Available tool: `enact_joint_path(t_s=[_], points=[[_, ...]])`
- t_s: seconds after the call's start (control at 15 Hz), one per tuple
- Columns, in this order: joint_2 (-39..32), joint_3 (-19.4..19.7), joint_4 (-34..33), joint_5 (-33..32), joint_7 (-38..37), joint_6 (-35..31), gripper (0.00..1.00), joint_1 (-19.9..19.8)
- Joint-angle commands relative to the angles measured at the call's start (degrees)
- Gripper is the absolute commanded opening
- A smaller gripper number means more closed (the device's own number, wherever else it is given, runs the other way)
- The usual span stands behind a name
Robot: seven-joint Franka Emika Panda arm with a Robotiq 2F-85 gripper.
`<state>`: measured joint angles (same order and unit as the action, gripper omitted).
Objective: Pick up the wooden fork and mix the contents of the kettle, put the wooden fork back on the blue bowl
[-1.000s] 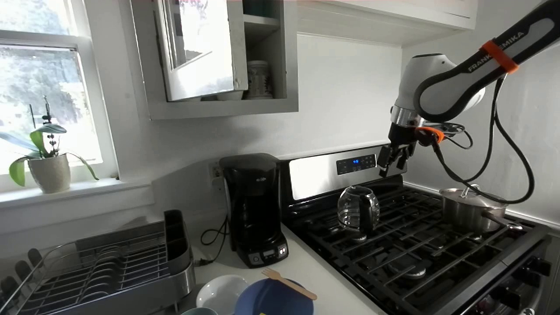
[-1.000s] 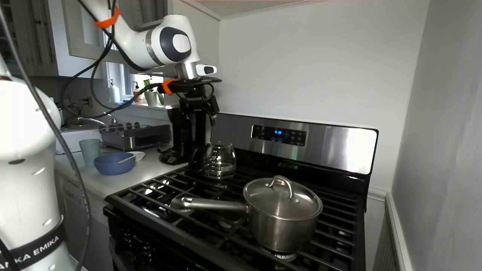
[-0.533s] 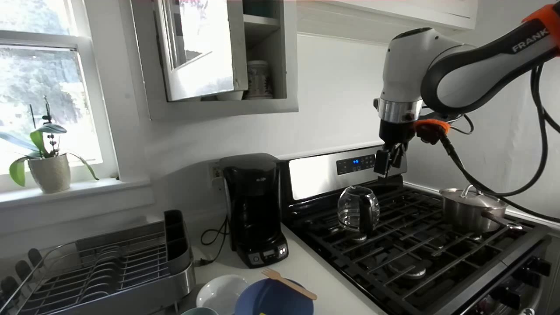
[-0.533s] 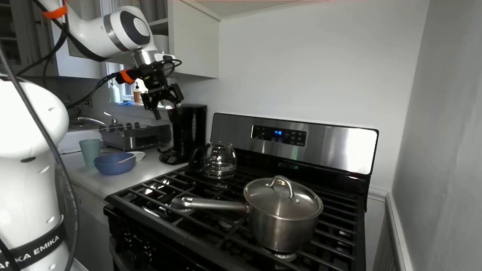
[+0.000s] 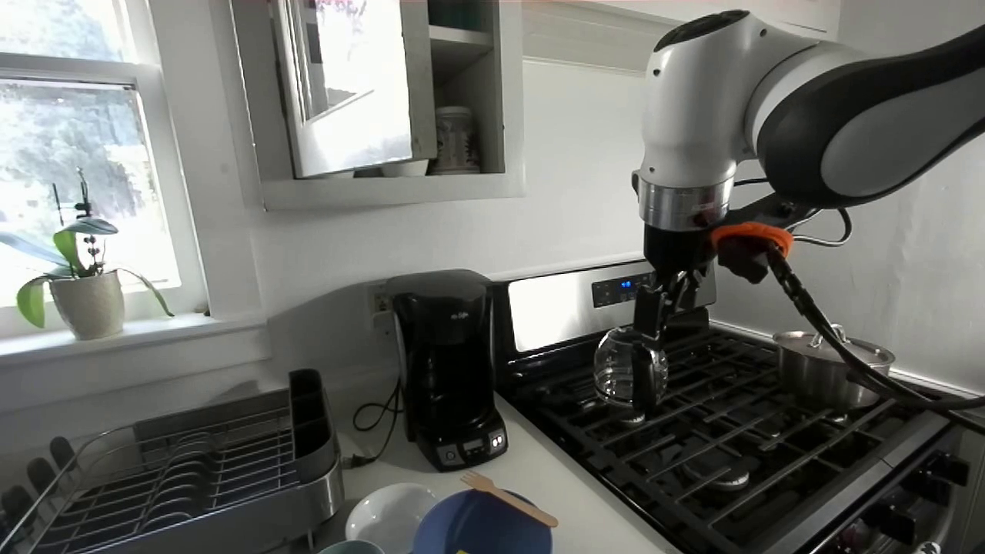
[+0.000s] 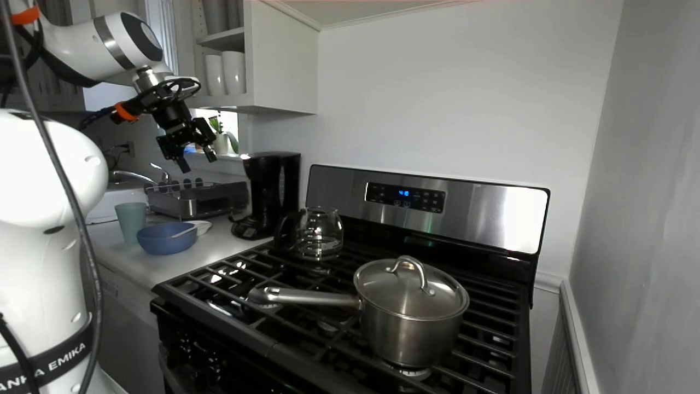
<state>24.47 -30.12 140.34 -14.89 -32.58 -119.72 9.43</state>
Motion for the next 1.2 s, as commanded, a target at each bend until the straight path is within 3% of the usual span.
enact_joint_path(t_s=[0.0, 0.4, 0.53, 0.73, 0.93, 1.13], points=[[-1.04, 1.23, -0.52, -0.63, -0.73, -0.06, 1.0, 1.6], [-3.76, 1.94, -2.22, 1.66, -0.04, -1.99, 1.0, 2.59], [-8.26, -0.32, -4.67, -0.08, -2.03, -2.59, 1.0, 2.74], [-14.71, -2.74, -7.24, -2.08, -6.71, -5.36, 1.0, 3.42], [-21.92, -4.76, -10.81, -6.29, -15.25, -3.06, 1.0, 4.07], [-29.16, -4.09, -14.65, -12.1, -22.21, -1.4, 1.0, 7.27]])
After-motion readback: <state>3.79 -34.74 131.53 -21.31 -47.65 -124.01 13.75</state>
